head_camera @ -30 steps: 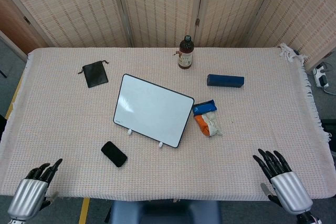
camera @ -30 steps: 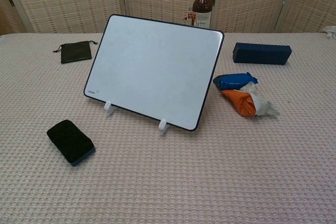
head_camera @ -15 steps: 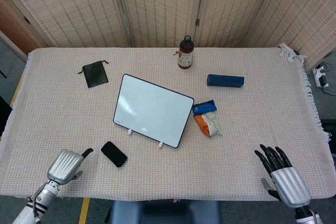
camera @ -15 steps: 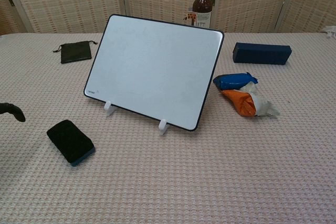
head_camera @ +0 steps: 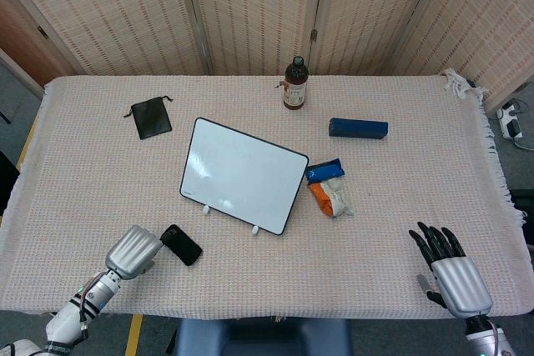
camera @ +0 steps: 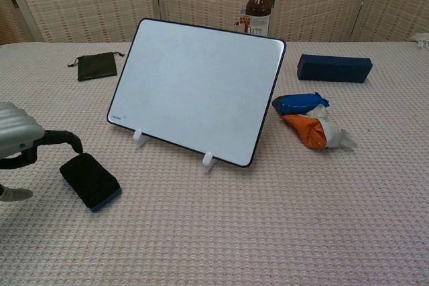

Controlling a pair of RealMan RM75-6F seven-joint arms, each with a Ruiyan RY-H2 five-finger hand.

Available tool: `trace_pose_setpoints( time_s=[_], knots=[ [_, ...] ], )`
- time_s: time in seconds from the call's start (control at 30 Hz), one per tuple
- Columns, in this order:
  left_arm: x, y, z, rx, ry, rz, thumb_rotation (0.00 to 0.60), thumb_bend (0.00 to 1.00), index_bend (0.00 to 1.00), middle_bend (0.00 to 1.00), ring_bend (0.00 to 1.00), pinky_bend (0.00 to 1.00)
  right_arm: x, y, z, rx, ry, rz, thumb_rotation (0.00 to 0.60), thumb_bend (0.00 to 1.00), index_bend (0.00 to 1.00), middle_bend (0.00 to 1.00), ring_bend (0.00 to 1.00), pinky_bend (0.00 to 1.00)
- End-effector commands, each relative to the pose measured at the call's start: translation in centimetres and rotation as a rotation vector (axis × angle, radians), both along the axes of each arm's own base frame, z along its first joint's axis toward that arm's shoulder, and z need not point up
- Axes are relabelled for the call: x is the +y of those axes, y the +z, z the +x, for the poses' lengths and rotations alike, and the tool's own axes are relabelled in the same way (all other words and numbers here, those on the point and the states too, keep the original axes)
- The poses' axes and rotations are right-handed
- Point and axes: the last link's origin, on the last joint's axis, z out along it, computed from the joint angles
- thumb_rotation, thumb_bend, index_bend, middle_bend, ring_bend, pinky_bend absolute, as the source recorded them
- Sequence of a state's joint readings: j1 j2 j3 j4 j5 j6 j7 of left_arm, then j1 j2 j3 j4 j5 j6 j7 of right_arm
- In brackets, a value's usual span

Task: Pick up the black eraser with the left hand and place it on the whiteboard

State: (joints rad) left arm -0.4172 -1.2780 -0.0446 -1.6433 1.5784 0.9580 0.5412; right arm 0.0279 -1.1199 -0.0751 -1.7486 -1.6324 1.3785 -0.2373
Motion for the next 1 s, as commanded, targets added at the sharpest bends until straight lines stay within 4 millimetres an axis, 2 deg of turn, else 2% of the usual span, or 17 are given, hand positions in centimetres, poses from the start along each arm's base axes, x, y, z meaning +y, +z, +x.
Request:
trace_pose_setpoints(
  time_s=[0.03, 0.53, 0.67, 0.8, 1.0],
  knots=[
    [0.8, -0.8, 0.8, 0.01, 0.004, -0.025, 0.6, 0.26, 0.26, 1.0, 0.99, 1.0, -0.2, 0.1, 0.0, -0.002, -0.004, 0.01, 0.6, 0.44, 0.0, 0.0, 0.0, 0.0],
    [2.2, -2.8, 2.0, 0.071, -0.017, -0.067, 0.6, 0.26, 0.25, 1.0, 0.99, 1.0, -1.0, 0.8, -0.5, -0.018, -0.04, -0.005, 0.6, 0.44, 0.0, 0.0, 0.0, 0.0],
    [2.4, -3.4, 2.0, 0.076, -0.016, -0.075, 0.6, 0.26, 0.28, 1.0, 0.99, 1.0, -1.0, 0.9, -0.5, -0.02, -0.044, -0.006, 0.6, 0.44, 0.0, 0.0, 0.0, 0.0],
    [2.7, -3.7, 1.9, 0.075, -0.018, -0.071, 0.6, 0.26, 0.37, 1.0, 0.99, 1.0, -1.0, 1.0, -0.5, -0.022, -0.045, -0.008, 0.6, 0.44, 0.0, 0.0, 0.0, 0.0],
    [2.8, -3.9, 2.2, 0.038, -0.066, -0.041, 0.6, 0.26, 0.62, 1.0, 0.99, 1.0, -1.0, 1.0, -0.6, -0.02, -0.047, -0.005, 0.6, 0.44, 0.0, 0.0, 0.0, 0.0]
  ],
)
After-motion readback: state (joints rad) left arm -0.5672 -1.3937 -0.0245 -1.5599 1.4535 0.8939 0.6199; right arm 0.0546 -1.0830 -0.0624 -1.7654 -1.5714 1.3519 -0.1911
